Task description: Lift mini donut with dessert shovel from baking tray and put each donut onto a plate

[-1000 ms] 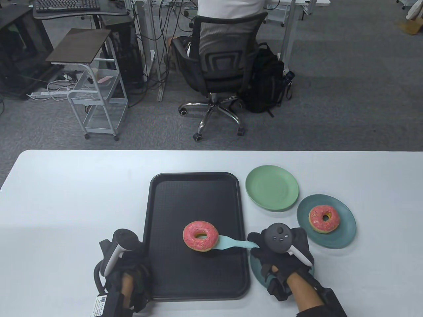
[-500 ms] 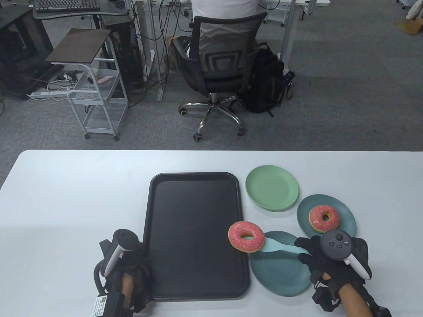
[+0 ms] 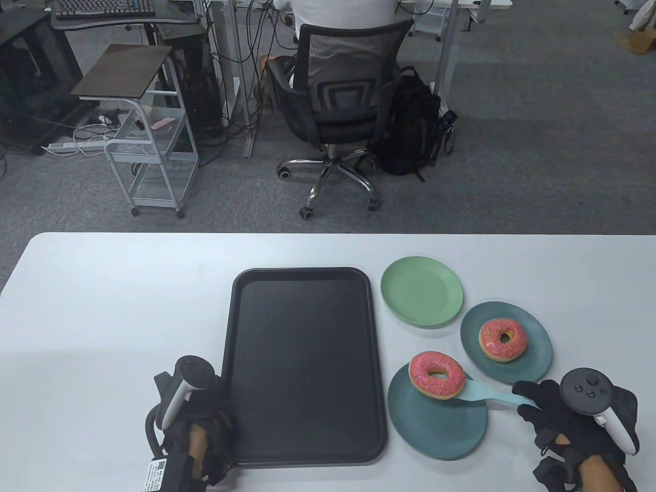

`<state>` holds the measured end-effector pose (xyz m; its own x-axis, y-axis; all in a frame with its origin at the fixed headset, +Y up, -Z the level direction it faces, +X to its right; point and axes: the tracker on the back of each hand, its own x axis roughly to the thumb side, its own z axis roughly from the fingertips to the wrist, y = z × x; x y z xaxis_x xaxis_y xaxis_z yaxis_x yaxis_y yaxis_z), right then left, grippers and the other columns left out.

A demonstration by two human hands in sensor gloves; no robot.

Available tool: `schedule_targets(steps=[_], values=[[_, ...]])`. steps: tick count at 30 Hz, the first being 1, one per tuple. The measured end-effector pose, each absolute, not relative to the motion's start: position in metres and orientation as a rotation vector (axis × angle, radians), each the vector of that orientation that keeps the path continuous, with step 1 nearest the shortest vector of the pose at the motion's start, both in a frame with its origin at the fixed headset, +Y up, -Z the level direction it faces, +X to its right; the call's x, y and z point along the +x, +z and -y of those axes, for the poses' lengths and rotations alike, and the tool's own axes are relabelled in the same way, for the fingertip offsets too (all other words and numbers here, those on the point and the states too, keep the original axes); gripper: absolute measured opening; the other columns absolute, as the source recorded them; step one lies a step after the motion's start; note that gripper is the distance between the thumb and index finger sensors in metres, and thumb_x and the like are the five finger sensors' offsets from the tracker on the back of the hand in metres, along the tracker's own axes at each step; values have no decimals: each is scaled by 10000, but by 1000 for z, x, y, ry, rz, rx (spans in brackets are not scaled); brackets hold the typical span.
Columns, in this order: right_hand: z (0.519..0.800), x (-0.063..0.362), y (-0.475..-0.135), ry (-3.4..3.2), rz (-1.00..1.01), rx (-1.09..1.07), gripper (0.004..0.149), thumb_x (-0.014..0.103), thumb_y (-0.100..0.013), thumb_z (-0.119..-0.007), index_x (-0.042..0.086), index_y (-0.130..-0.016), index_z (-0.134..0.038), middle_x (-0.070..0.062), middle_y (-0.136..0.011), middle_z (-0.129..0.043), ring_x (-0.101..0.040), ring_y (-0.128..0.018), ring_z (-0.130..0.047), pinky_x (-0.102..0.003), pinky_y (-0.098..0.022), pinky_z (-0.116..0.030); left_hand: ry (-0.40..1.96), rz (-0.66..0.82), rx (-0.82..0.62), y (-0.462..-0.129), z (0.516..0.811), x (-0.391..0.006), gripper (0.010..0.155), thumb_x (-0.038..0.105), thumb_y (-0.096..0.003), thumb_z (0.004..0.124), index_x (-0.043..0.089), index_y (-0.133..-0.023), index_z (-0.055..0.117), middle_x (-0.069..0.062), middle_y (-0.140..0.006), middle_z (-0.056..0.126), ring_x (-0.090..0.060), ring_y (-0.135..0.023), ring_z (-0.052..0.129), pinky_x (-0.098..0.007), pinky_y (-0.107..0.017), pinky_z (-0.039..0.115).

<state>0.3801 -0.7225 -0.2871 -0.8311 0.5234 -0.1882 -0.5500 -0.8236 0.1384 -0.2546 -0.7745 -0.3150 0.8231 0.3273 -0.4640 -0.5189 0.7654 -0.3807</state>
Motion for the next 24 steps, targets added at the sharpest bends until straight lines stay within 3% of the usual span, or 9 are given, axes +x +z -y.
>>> schedule_targets(steps=[12, 24], values=[[730, 380, -288, 2576, -301, -181, 527, 240, -423, -830, 246, -946, -760, -161, -922, -729, -432, -817, -609, -654, -712, -392, 475, -388, -520, -315, 775, -255, 669, 393, -428, 721, 309, -1010, 402, 56, -829, 655, -173, -574, 842, -409, -487, 732], [729, 377, -286, 2611, -278, -189, 516, 227, -427, -843, 261, -936, -763, -167, -918, -737, -432, -811, -617, -645, -703, -417, 474, -388, -519, -315, 775, -255, 669, 393, -430, 719, 307, -1012, 400, 56, -831, 652, -172, -576, 840, -408, -489, 731]])
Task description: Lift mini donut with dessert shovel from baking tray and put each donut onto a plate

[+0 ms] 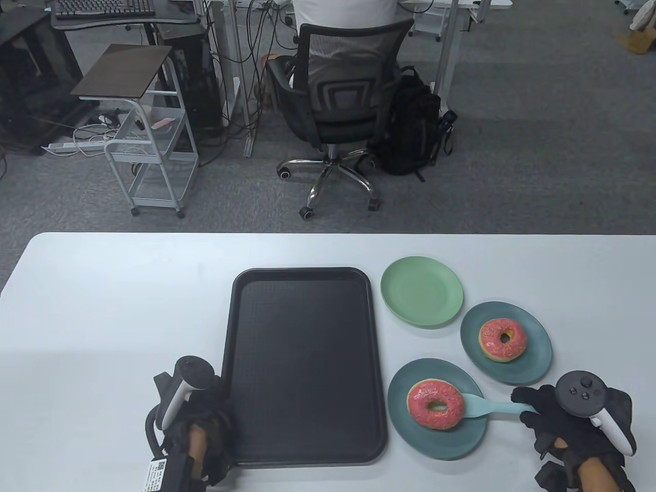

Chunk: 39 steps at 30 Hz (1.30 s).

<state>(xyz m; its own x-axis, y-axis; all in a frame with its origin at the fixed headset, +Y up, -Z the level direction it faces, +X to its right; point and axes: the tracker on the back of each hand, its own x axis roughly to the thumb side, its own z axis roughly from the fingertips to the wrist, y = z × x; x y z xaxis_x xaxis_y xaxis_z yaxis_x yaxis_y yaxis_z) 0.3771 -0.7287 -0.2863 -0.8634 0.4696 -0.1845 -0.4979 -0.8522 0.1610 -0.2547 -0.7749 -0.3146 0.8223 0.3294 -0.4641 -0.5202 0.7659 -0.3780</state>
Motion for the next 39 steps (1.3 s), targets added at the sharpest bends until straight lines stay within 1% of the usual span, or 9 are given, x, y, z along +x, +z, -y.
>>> schedule_targets(steps=[5, 7, 10, 14, 33, 39], values=[[724, 375, -285, 2630, -233, -197, 511, 230, -427, -851, 259, -929, -762, -170, -914, -740, -422, -764, -660, -634, -680, -464, 473, -388, -518, -315, 775, -255, 669, 394, -428, 720, 309, -1011, 402, 57, -829, 655, -172, -574, 842, -409, -486, 733], [722, 375, -285, 2644, -177, -217, 512, 238, -427, -851, 251, -930, -761, -177, -893, -758, -415, -721, -701, -631, -656, -505, 472, -388, -518, -315, 775, -255, 669, 394, -428, 720, 308, -1011, 402, 56, -829, 655, -172, -574, 841, -409, -486, 732], [723, 376, -285, 2639, -178, -221, 511, 240, -430, -848, 252, -932, -755, -176, -895, -753, -412, -715, -704, -628, -653, -511, 471, -388, -517, -315, 775, -255, 669, 395, -429, 719, 308, -1011, 402, 57, -830, 654, -171, -575, 841, -408, -486, 733], [721, 378, -283, 2654, -97, -263, 512, 246, -431, -847, 246, -933, -751, -177, -885, -759, -405, -691, -724, -624, -634, -543, 471, -389, -518, -315, 775, -254, 668, 394, -429, 719, 308, -1011, 402, 57, -829, 655, -172, -574, 841, -409, -486, 733], [716, 385, -278, 2641, 100, -396, 514, 270, -441, -831, 239, -944, -727, -181, -864, -768, -378, -635, -774, -605, -589, -617, 469, -390, -517, -314, 775, -254, 667, 395, -429, 718, 309, -1010, 403, 57, -830, 654, -172, -574, 841, -408, -489, 732], [707, 382, -281, 2589, 141, -389, 539, 313, -453, -797, 187, -964, -679, -187, -829, -791, -338, -560, -827, -577, -540, -685, 467, -391, -517, -314, 775, -254, 668, 395, -429, 718, 309, -1011, 402, 57, -828, 655, -171, -574, 841, -409, -487, 733]])
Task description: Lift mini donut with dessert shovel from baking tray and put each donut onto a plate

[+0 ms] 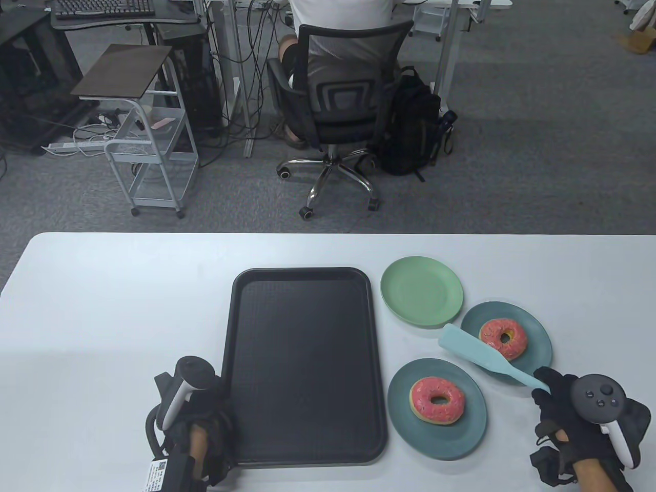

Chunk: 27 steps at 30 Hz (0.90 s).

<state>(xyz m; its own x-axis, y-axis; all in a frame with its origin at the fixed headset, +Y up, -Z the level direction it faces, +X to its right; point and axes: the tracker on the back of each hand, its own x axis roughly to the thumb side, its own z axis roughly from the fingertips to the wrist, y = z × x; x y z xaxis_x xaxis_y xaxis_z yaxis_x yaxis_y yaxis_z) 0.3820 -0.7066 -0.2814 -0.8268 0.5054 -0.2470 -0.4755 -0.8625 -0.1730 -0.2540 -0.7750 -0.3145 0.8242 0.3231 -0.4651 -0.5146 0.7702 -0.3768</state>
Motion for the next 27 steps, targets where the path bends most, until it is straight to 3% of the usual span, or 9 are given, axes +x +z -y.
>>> schedule_targets(steps=[5, 8, 14, 19, 27], values=[[688, 367, -293, 2577, 190, -402, 570, 364, -465, -741, 133, -977, -643, -176, -737, -864, -264, -344, -898, -531, -432, -795, 466, -391, -516, -314, 775, -254, 667, 396, -429, 717, 309, -1011, 402, 57, -829, 655, -170, -575, 841, -408, -488, 732], [675, 353, -307, 2553, 197, -436, 576, 367, -470, -730, 119, -981, -634, -182, -721, -872, -248, -301, -898, -516, -398, -814, 461, -393, -514, -314, 775, -254, 667, 397, -429, 716, 309, -1011, 401, 58, -830, 654, -170, -574, 841, -407, -489, 732], [654, 314, -351, 2603, 124, -634, 596, 369, -476, -739, 118, -1000, -605, -194, -745, -837, -196, -300, -896, -466, -369, -854, 457, -396, -514, -314, 775, -253, 666, 398, -430, 715, 309, -1011, 401, 59, -830, 654, -169, -575, 841, -408, -490, 733], [646, 270, -395, 2612, -9, -611, 645, 324, -477, -826, 100, -1021, -561, -218, -783, -787, -190, -327, -894, -451, -364, -875, 458, -396, -517, -314, 775, -253, 666, 398, -430, 715, 309, -1010, 402, 59, -829, 654, -169, -575, 842, -407, -490, 733], [667, 206, -452, 2685, -79, -591, 630, 296, -515, -744, 100, -1048, -471, -241, -848, -706, -215, -396, -884, -486, -431, -844, 478, -394, -532, -315, 775, -254, 666, 401, -430, 719, 311, -1011, 404, 62, -826, 654, -171, -573, 843, -408, -488, 733]])
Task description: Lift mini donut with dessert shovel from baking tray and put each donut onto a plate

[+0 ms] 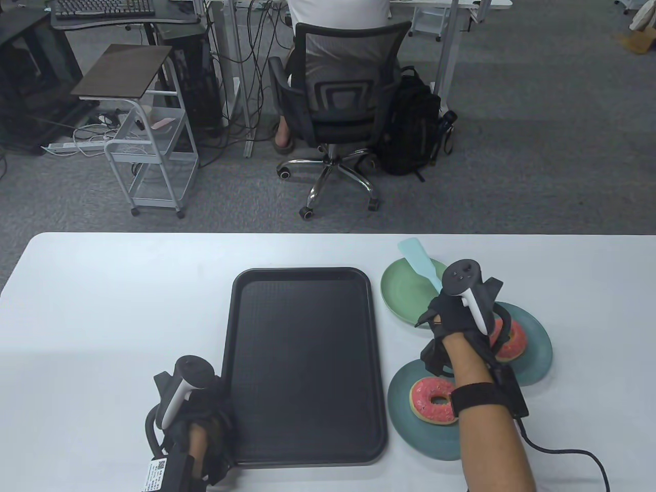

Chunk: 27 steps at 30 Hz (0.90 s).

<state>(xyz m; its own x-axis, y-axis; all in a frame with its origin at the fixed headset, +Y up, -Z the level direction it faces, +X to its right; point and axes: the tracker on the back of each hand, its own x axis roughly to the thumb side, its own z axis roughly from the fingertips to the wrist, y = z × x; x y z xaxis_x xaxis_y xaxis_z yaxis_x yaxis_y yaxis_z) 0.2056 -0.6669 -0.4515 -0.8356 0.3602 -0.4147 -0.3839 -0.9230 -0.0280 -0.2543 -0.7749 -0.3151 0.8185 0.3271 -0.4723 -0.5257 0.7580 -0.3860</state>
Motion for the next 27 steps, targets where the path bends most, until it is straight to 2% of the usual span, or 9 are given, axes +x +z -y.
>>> schedule_targets(steps=[4, 11, 15, 18, 27], values=[[688, 191, -470, 2754, -98, -640, 628, 297, -517, -727, 105, -1051, -457, -237, -857, -701, -225, -418, -890, -499, -453, -836, 486, -397, -542, -316, 774, -255, 664, 401, -431, 719, 311, -1010, 407, 61, -823, 656, -173, -571, 844, -409, -486, 735], [715, 190, -479, 2750, -161, -674, 636, 304, -513, -724, 102, -1052, -451, -237, -856, -712, -248, -426, -906, -517, -458, -832, 473, -401, -548, -316, 773, -254, 665, 402, -433, 714, 308, -1012, 401, 60, -830, 653, -174, -583, 845, -414, -496, 736], [724, 192, -481, 2845, -264, -714, 655, 334, -506, -763, 146, -1061, -469, -199, -876, -767, -346, -551, -901, -561, -492, -777, 469, -403, -551, -317, 773, -254, 665, 400, -434, 714, 307, -1012, 399, 59, -830, 652, -176, -585, 845, -415, -498, 737], [729, 193, -482, 2869, -292, -728, 666, 339, -492, -801, 158, -1057, -501, -186, -883, -795, -382, -595, -875, -543, -489, -760, 472, -402, -551, -317, 773, -254, 665, 400, -434, 714, 307, -1012, 399, 59, -831, 651, -177, -584, 845, -415, -498, 737], [736, 192, -481, 2947, -349, -740, 683, 349, -471, -837, 173, -1055, -527, -179, -876, -799, -391, -616, -840, -516, -471, -746, 472, -404, -551, -318, 773, -254, 665, 400, -434, 715, 307, -1012, 401, 58, -830, 652, -177, -584, 845, -415, -497, 737]])
